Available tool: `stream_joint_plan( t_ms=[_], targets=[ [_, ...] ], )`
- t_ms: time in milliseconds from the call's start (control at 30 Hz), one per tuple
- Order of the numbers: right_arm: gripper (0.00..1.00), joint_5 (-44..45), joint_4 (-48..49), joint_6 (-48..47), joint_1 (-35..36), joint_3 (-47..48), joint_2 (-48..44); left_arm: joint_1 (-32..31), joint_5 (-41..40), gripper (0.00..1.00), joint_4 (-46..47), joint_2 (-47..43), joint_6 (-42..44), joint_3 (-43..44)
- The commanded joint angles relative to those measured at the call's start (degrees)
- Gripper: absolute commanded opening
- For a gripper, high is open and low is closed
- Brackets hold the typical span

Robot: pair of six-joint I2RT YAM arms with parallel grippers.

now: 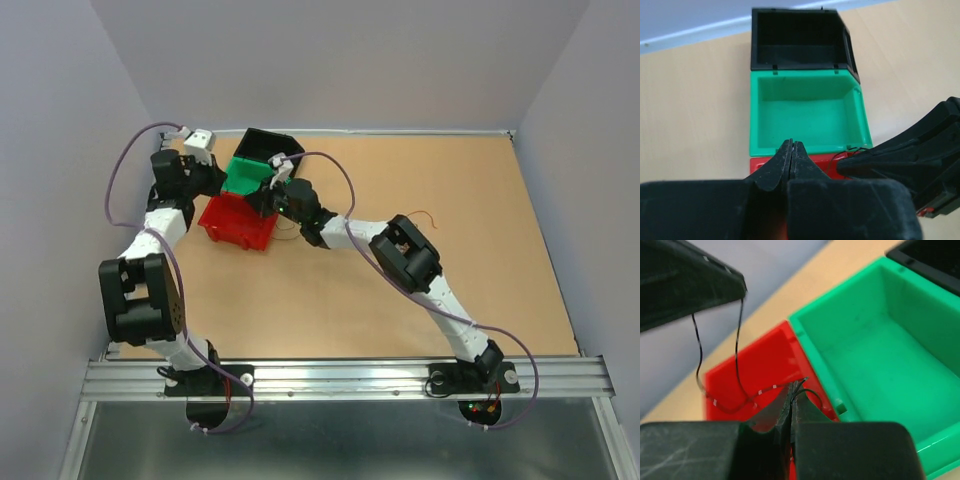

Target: Untangle the cables

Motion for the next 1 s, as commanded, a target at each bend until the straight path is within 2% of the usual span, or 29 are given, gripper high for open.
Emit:
stream_joint_plan(
  t_ms=[0, 67, 133, 200, 233, 267, 333, 400, 433, 467, 567, 633, 667, 733, 767, 833, 867, 967],
  targets=[
    [0.01, 7.16, -17.15, -7.91, 4.27, 10.28, 4.55, -5.29, -11.94, 0.0, -3.02, 4.65, 6.35, 1.84],
    [0.01, 8.74, -29.34, -9.76, 5.24, 18.26, 8.67, -6.88, -16.42, 0.0, -4.16, 6.33, 6.8, 2.11],
    [0.01, 9.19, -39.2, -7.68, 5.07, 22.25, 11.49, -7.76, -19.16, 0.0, -4.78, 9.23, 6.8, 1.84],
    [0.01, 6.84, -46.0, -6.26, 3.15, 26.99, 15.35, -8.73, -21.44, 0.0, -7.22, 13.87, 7.5, 3.15],
    [0.01, 4.9, -47.6, -5.3, 2.53, 25.97, 15.37, -9.86, -22.68, 0.0, -8.63, 15.64, 8.63, 3.86],
    [0.01, 0.97, -47.96, -4.5, 2.0, 24.05, 15.03, -11.61, -24.34, 0.0, -9.87, 17.22, 8.99, 4.47],
    [0.01, 1.54, -46.83, -5.45, 1.82, 16.32, 11.52, -12.77, -26.97, 0.0, -10.67, 19.7, 9.61, 4.22],
    [0.19, 3.55, -42.98, -5.81, 1.82, 9.99, 7.31, -12.6, -28.31, 0.0, -9.36, 19.09, 8.65, 3.52],
    [0.22, 5.13, -40.95, -5.9, 1.82, 7.53, 5.2, -12.34, -28.23, 0.0, -7.61, 16.82, 8.21, 2.47],
    [0.23, 6.45, -37.02, -5.73, 1.82, 2.89, 0.39, -12.07, -27.18, 0.1, -6.72, 15.23, 7.77, 1.59],
    [0.08, 11.02, -35.48, -6.6, 1.82, -2.58, -7.01, -11.81, -25.07, 0.22, -4.87, 6.98, 6.8, -1.58],
    [0.04, 12.0, -35.22, -7.22, 1.82, -6.28, -10.45, -11.89, -22.96, 0.35, -4.43, 0.21, 7.06, -4.55],
    [0.04, 12.18, -35.05, -7.31, 1.82, -7.77, -11.68, -11.89, -20.43, 0.44, -4.69, -1.81, 7.06, -5.27],
    [0.21, 10.95, -34.61, -8.71, 1.82, -12.08, -14.5, -11.89, -15.69, 0.48, -6.53, -6.74, 7.68, -6.59],
    [0.21, 10.95, -33.82, -8.71, 1.82, -13.4, -15.29, -11.98, -13.92, 0.49, -7.32, -8.06, 7.94, -6.86],
    [0.27, 11.39, -31.72, -9.24, 1.73, -16.04, -17.14, -12.16, -11.19, 0.47, -8.99, -10.79, 8.21, -7.64],
    [0.32, 11.91, -29.79, -9.24, 1.82, -16.4, -17.58, -12.85, -9.43, 0.4, -9.09, -11.58, 8.38, -8.09],
    [0.36, 10.51, -28.54, -9.5, 1.73, -15.0, -18.73, -14.35, -9.33, 0.34, -8.56, -13.52, 9.08, -10.19]
  ],
)
